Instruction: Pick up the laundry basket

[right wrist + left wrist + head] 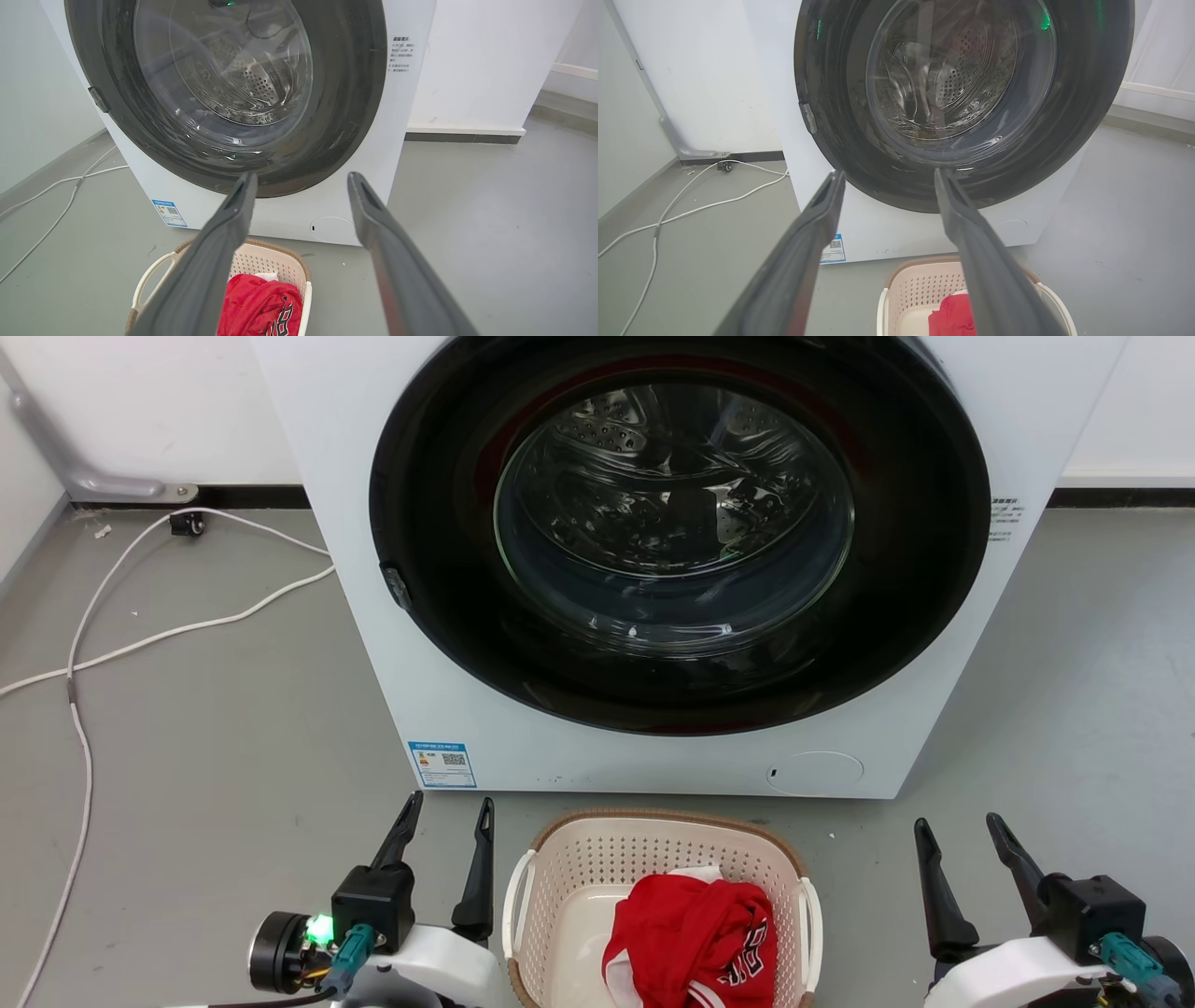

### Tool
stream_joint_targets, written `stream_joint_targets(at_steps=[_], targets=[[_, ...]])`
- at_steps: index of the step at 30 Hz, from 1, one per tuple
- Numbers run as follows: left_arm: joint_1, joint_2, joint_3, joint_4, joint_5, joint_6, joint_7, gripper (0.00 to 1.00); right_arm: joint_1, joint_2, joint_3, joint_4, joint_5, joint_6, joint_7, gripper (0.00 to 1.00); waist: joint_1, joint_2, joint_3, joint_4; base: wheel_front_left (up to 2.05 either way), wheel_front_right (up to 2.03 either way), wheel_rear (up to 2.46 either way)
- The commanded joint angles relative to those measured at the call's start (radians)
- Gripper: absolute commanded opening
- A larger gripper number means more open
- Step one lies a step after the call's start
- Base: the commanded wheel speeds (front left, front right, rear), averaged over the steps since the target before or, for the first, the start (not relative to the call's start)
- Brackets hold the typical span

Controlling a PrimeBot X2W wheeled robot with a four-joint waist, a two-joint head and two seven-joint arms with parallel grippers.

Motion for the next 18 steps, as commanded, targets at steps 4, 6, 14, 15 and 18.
stream_joint_targets(at_steps=[4, 6, 14, 15, 18], targets=[[-0.008, 0.002, 0.005, 0.005, -0.007, -0.003, -0.008, 1.0, 0.011, 0.003, -0.002, 0.003, 0.035, 0.0, -0.004, 1.0, -0.0001, -0.0001, -0.001, 0.0, 0.0, 0.0, 0.0], [-0.007, 0.002, 0.006, 0.006, -0.012, -0.004, -0.008, 1.0, 0.011, 0.003, -0.002, 0.005, 0.038, 0.0, -0.005, 1.0, -0.0001, -0.0001, -0.001, 0.0, 0.0, 0.0, 0.0], [-0.013, 0.002, 0.006, 0.015, -0.023, -0.003, -0.006, 1.0, 0.007, 0.003, -0.003, 0.009, 0.047, 0.0, -0.001, 1.0, -0.0001, -0.0001, 0.002, -0.001, 0.0, 0.0, 0.0], [-0.014, 0.002, 0.005, 0.016, -0.024, -0.003, -0.006, 1.0, 0.005, 0.003, -0.004, 0.009, 0.046, 0.0, -0.001, 1.0, -0.0001, -0.0001, 0.003, -0.001, 0.0, 0.0, 0.0], [-0.016, 0.002, 0.004, 0.018, -0.026, -0.002, -0.006, 1.0, 0.002, 0.003, -0.004, 0.009, 0.044, 0.0, 0.0, 1.0, -0.0001, -0.0001, 0.005, 0.0, 0.0, 0.0, 0.0]])
